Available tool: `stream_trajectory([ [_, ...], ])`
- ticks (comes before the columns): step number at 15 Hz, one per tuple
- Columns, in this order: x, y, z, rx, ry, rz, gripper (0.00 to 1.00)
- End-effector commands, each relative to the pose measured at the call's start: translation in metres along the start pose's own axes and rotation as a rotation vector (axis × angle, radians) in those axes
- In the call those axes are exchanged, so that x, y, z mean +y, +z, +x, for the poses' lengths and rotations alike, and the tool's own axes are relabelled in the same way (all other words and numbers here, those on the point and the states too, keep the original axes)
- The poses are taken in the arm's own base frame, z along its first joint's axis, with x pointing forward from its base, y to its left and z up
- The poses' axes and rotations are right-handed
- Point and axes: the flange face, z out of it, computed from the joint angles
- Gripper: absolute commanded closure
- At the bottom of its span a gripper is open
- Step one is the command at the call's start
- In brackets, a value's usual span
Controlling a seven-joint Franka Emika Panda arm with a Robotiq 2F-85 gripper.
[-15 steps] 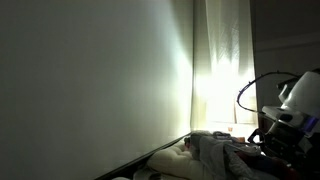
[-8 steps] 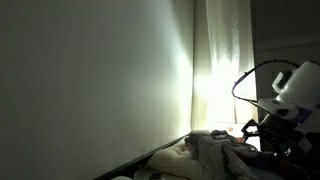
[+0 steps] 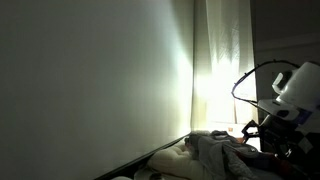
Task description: Close the bag
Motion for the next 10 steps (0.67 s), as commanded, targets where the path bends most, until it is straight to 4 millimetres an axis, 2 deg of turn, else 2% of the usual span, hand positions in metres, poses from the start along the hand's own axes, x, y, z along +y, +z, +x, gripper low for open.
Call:
stream_trajectory([
  [1, 0.0, 0.0, 0.0001, 0.0, 0.0, 0.0, 0.0],
  [10, -0.0027, -0.0043, 0.0029, 0.008, -0.021, 0.008, 0.0],
])
